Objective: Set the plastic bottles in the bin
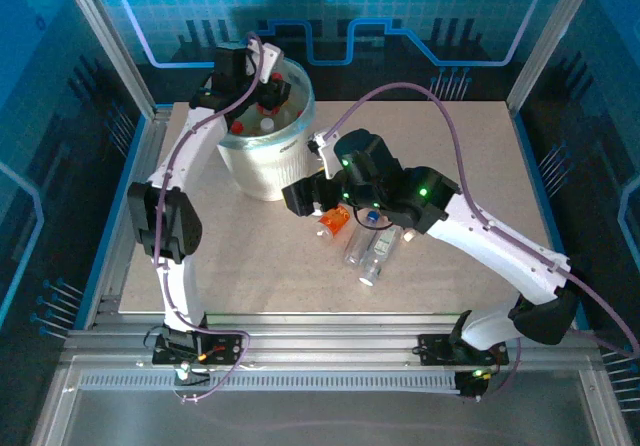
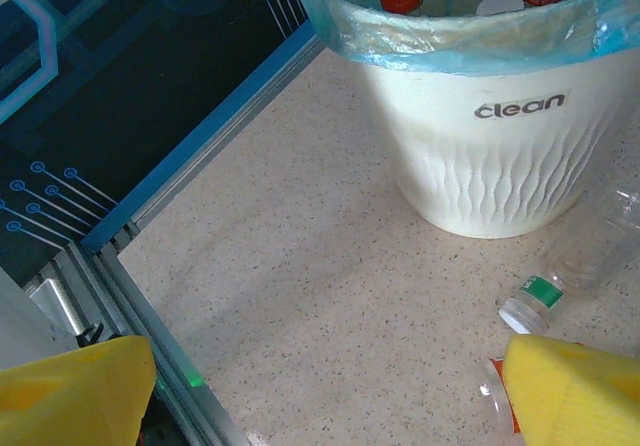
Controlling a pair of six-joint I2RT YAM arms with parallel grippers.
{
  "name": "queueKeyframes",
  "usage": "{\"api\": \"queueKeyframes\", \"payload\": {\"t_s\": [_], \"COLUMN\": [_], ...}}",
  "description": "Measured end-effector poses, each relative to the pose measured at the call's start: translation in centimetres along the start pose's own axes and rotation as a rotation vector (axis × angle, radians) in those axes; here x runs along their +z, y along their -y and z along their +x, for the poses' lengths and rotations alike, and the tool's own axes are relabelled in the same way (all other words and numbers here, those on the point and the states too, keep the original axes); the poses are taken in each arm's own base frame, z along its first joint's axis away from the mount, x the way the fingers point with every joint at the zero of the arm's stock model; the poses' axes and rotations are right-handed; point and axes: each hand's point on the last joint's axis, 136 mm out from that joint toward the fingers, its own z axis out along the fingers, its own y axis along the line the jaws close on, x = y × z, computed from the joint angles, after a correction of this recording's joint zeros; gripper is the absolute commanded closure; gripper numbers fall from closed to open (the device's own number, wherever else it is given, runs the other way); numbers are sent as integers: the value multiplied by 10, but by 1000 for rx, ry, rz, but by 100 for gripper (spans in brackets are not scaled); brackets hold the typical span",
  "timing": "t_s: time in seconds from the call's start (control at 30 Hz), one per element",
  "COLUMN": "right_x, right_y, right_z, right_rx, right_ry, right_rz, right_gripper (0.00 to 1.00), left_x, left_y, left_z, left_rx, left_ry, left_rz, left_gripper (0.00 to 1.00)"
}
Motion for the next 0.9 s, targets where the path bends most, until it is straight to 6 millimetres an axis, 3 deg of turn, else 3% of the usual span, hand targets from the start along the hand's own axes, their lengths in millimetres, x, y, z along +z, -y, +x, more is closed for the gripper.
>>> {"api": "queueKeyframes", "payload": {"t_s": [0.23,0.4,0.7,0.9], "right_x": [-10,-11,-25,-33], "right_y": [-2,-4,-4,3], "right_z": [-4,1,1,4], "right_rx": [12,13,7,-7], "right_ry": [23,17,39,35], "right_rz": [-7,-10,0,34], "right_gripper": [10,10,10,10], "left_x": [-12,-35,-105,-179], "left_y": [20,31,44,65], "left_z": [-3,-25,-80,-100], "left_rx": [-142,-210,-246,-210], "left_ry": [-12,38,181,285], "left_rz": [94,142,167,175], "left_gripper": [35,29,29,30]}}
